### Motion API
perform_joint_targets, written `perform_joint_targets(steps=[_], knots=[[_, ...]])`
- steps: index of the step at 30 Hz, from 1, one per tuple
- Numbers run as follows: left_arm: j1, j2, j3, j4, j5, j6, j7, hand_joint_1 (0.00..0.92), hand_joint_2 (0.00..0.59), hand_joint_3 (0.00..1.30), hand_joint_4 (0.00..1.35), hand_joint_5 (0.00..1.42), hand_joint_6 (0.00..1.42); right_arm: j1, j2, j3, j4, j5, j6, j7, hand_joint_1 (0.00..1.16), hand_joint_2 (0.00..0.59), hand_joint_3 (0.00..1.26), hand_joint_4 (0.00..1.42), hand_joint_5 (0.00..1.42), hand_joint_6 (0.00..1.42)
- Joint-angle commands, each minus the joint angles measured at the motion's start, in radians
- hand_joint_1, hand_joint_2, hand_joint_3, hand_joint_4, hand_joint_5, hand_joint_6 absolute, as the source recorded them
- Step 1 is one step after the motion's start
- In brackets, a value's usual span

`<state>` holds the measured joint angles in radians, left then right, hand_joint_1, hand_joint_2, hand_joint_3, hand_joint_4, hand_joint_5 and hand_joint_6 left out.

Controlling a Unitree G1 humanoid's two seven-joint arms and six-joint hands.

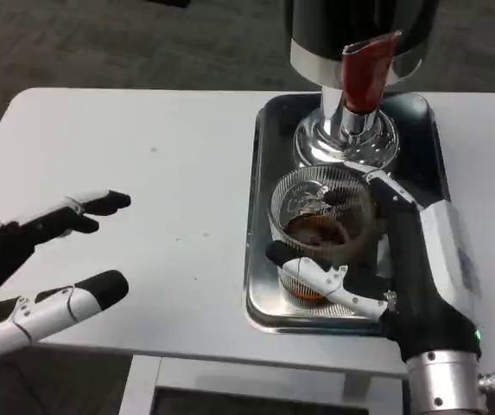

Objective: Grasp the cup under the faucet to collect the drink, then remove the cup.

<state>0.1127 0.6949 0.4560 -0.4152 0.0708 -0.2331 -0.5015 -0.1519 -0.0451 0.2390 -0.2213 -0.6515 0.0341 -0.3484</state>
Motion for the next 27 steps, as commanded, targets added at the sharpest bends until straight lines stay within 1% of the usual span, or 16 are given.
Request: perform_joint_targets(steps=[1, 7, 11, 20, 24, 27], knots=[[-0.003, 0.015, -0.010, 0.004, -0.003, -0.008, -0.004, 0.000, 0.105, 0.20, 0.17, 0.22, 0.23, 0.041, 0.001, -0.018, -0.007, 0.012, 0.004, 0.007, 0.87, 0.181, 0.74, 0.97, 1.23, 1.42], [-0.026, 0.014, -0.034, 0.004, 0.003, -0.008, -0.005, 0.000, 0.105, 0.20, 0.17, 0.22, 0.23, 0.075, -0.016, -0.047, -0.071, 0.027, -0.002, 0.039, 0.88, 0.163, 0.84, 1.06, 1.30, 1.42], [-0.038, 0.011, -0.059, 0.001, 0.005, -0.005, -0.005, 0.000, 0.105, 0.20, 0.17, 0.22, 0.23, 0.112, -0.040, -0.085, -0.128, 0.049, -0.006, 0.075, 0.90, 0.156, 0.90, 1.11, 1.35, 1.42], [-0.064, 0.005, -0.104, -0.014, 0.016, 0.001, 0.001, 0.000, 0.105, 0.20, 0.17, 0.22, 0.23, 0.177, -0.061, -0.155, -0.245, 0.106, -0.009, 0.144, 0.90, 0.149, 0.96, 1.17, 1.38, 1.42], [-0.068, 0.001, -0.118, -0.029, 0.014, 0.005, 0.002, 0.000, 0.108, 0.20, 0.17, 0.22, 0.23, 0.203, -0.070, -0.178, -0.289, 0.123, -0.014, 0.172, 0.91, 0.153, 0.97, 1.18, 1.39, 1.42], [-0.072, 0.002, -0.125, -0.042, 0.014, 0.007, 0.002, 0.000, 0.109, 0.20, 0.17, 0.22, 0.22, 0.223, -0.078, -0.192, -0.319, 0.132, -0.014, 0.192, 0.91, 0.144, 0.99, 1.19, 1.40, 1.42]])
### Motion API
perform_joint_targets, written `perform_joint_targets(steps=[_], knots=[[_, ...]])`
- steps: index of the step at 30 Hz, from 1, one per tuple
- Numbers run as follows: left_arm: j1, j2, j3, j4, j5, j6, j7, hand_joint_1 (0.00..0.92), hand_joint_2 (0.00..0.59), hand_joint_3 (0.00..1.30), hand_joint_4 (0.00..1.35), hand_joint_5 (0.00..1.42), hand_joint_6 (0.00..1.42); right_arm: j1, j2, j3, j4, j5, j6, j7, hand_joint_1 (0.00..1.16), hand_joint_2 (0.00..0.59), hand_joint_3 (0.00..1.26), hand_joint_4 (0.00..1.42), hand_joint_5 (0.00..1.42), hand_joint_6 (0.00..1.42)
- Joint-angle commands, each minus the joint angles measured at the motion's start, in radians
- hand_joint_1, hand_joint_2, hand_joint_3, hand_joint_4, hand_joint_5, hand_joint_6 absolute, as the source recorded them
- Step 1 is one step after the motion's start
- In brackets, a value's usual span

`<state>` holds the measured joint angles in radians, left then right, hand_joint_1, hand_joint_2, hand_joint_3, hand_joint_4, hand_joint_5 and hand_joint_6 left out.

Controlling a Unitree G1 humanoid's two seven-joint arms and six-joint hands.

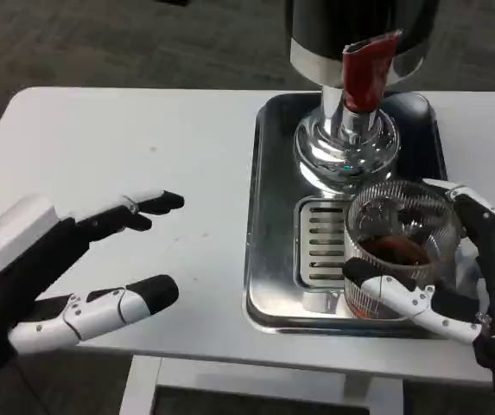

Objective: Grasp the cup under the faucet to collect the drink, then remove the cup.

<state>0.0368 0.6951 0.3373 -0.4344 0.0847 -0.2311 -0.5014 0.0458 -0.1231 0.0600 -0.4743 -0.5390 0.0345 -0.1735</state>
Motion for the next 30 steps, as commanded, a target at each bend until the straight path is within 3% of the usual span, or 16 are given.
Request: perform_joint_targets(steps=[1, 12, 17, 23, 30], knots=[[0.003, 0.002, -0.009, -0.028, -0.002, 0.009, 0.001, 0.000, 0.109, 0.20, 0.17, 0.22, 0.22, 0.031, -0.002, -0.017, -0.076, 0.022, -0.014, 0.023, 0.92, 0.144, 0.99, 1.19, 1.40, 1.42], [0.000, -0.004, -0.043, -0.111, -0.014, 0.026, -0.006, 0.000, 0.105, 0.19, 0.16, 0.22, 0.21, 0.120, -0.030, -0.074, -0.217, 0.081, -0.022, 0.120, 0.93, 0.145, 1.00, 1.19, 1.41, 1.42], [0.009, -0.008, -0.053, -0.159, -0.027, 0.032, -0.010, 0.000, 0.105, 0.19, 0.16, 0.22, 0.21, 0.170, -0.049, -0.116, -0.332, 0.127, -0.008, 0.189, 0.93, 0.145, 1.00, 1.20, 1.41, 1.42], [0.023, -0.008, -0.048, -0.214, -0.052, 0.041, -0.015, 0.000, 0.105, 0.19, 0.16, 0.21, 0.21, 0.215, -0.060, -0.154, -0.385, 0.173, -0.025, 0.234, 0.93, 0.145, 1.01, 1.20, 1.42, 1.42], [0.052, -0.014, -0.051, -0.260, -0.058, 0.048, -0.021, 0.000, 0.105, 0.19, 0.16, 0.21, 0.21, 0.252, -0.075, -0.164, -0.422, 0.206, -0.040, 0.269, 0.93, 0.155, 1.01, 1.21, 1.42, 1.42]])
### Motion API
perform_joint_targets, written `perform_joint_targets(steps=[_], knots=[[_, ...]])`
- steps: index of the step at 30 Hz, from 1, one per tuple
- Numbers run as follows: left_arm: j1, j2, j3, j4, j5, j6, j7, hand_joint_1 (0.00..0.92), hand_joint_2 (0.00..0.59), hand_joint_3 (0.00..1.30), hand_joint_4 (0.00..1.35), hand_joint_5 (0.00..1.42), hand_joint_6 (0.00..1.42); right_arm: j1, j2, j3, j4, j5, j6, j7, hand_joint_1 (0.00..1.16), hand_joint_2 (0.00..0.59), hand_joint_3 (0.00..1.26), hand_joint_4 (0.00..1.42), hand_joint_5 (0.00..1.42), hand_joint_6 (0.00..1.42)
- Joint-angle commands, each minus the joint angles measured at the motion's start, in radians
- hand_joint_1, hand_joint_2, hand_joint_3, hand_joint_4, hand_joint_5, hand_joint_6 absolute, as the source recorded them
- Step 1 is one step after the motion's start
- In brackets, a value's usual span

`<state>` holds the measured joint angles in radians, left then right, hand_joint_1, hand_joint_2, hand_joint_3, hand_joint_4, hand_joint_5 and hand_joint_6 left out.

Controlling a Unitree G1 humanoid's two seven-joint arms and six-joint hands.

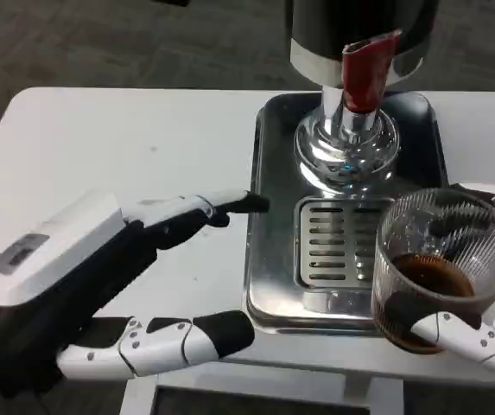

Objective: Grasp the cup under the faucet to collect the drink, then remove the cup.

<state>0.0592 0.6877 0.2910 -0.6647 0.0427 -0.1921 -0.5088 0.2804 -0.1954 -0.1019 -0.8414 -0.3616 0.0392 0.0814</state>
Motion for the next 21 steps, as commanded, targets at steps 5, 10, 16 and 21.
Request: perform_joint_targets(steps=[5, 10, 16, 21], knots=[[0.060, -0.009, 0.006, -0.062, -0.010, 0.005, -0.016, 0.000, 0.105, 0.19, 0.16, 0.21, 0.21, 0.024, -0.008, -0.004, -0.072, 0.036, -0.042, 0.026, 0.93, 0.159, 1.01, 1.22, 1.42, 1.42], [0.111, -0.015, 0.035, -0.124, -0.002, -0.011, -0.021, 0.000, 0.103, 0.19, 0.16, 0.21, 0.21, 0.023, -0.010, -0.008, -0.086, 0.042, -0.034, 0.038, 0.93, 0.161, 1.01, 1.22, 1.42, 1.42], [0.154, -0.019, 0.077, -0.161, -0.023, -0.018, -0.035, 0.000, 0.096, 0.19, 0.15, 0.19, 0.21, 0.032, -0.013, -0.020, -0.101, 0.055, -0.030, 0.055, 0.93, 0.162, 1.01, 1.22, 1.42, 1.42], [0.177, -0.018, 0.124, -0.172, -0.052, -0.019, -0.046, 0.000, 0.095, 0.19, 0.14, 0.18, 0.21, 0.032, -0.015, -0.032, -0.105, 0.066, -0.028, 0.066, 0.93, 0.162, 1.01, 1.22, 1.42, 1.42]])
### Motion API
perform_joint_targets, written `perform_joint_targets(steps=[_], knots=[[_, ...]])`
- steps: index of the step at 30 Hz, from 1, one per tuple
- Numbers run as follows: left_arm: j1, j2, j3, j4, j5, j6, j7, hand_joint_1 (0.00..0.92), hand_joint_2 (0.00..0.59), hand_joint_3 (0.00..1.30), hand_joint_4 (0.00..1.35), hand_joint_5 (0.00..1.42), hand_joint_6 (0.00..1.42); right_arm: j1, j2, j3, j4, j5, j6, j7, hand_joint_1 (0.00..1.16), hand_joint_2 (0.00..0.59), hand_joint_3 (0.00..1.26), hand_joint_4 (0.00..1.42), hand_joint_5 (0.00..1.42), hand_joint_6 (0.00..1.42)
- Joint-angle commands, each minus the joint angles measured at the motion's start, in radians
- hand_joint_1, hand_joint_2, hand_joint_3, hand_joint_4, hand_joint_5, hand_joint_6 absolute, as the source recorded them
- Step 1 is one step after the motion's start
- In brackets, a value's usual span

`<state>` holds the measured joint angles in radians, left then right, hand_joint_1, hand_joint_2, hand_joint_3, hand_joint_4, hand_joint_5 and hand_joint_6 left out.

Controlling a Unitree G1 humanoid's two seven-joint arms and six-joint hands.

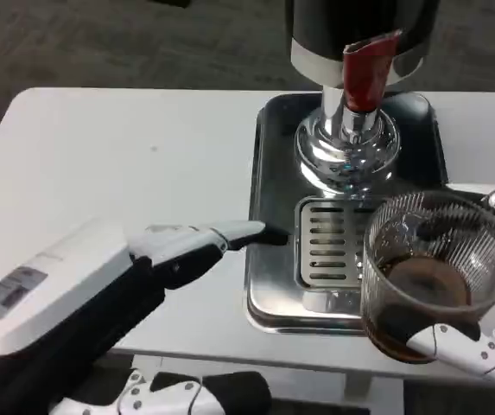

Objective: Grasp the cup under the faucet to collect the drink, then remove the cup.

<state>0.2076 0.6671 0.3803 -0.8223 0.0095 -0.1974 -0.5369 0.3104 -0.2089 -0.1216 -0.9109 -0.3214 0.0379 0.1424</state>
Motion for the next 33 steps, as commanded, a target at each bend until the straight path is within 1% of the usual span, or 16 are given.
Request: perform_joint_targets(steps=[1, 7, 14, 16, 23, 26, 28, 33], knots=[[0.030, 0.001, 0.040, -0.014, -0.022, -0.013, -0.018, 0.000, 0.095, 0.19, 0.14, 0.18, 0.20, 0.000, -0.001, -0.012, -0.034, 0.026, -0.026, 0.007, 0.93, 0.162, 1.01, 1.22, 1.42, 1.42], [0.014, 0.004, 0.043, -0.017, -0.021, 0.000, -0.018, 0.000, 0.096, 0.19, 0.13, 0.17, 0.20, -0.019, 0.000, -0.008, -0.025, 0.022, -0.023, 0.012, 0.93, 0.162, 1.02, 1.22, 1.42, 1.42], [0.028, 0.007, 0.063, -0.035, -0.023, 0.000, -0.028, 0.000, 0.095, 0.19, 0.12, 0.16, 0.19, -0.037, 0.003, 0.024, -0.019, 0.005, -0.013, 0.019, 0.93, 0.162, 1.02, 1.22, 1.42, 1.42], [0.032, 0.012, 0.077, -0.041, -0.021, -0.002, -0.035, 0.000, 0.091, 0.18, 0.12, 0.15, 0.19, -0.044, 0.002, 0.033, -0.016, -0.001, -0.011, 0.020, 0.93, 0.164, 1.02, 1.22, 1.42, 1.42], [0.067, 0.025, 0.127, -0.062, -0.015, 0.007, -0.079, 0.000, 0.081, 0.17, 0.08, 0.10, 0.16, -0.073, 0.000, 0.092, -0.003, -0.041, -0.006, 0.029, 0.92, 0.170, 1.02, 1.23, 1.42, 1.42], [0.076, 0.027, 0.142, -0.071, -0.007, 0.012, -0.088, 0.000, 0.082, 0.16, 0.05, 0.09, 0.14, -0.080, 0.000, 0.117, 0.004, -0.065, -0.011, 0.031, 0.92, 0.173, 1.02, 1.23, 1.42, 1.42], [0.077, 0.027, 0.150, -0.075, 0.004, 0.011, -0.087, 0.000, 0.081, 0.15, 0.04, 0.08, 0.13, -0.087, -0.005, 0.141, 0.017, -0.094, -0.020, 0.034, 0.92, 0.175, 1.02, 1.23, 1.42, 1.42], [0.085, 0.030, 0.169, -0.080, 0.011, 0.000, -0.097, 0.000, 0.081, 0.14, 0.03, 0.06, 0.11, -0.096, -0.005, 0.173, 0.034, -0.130, -0.024, 0.037, 0.92, 0.178, 1.02, 1.23, 1.42, 1.42]])
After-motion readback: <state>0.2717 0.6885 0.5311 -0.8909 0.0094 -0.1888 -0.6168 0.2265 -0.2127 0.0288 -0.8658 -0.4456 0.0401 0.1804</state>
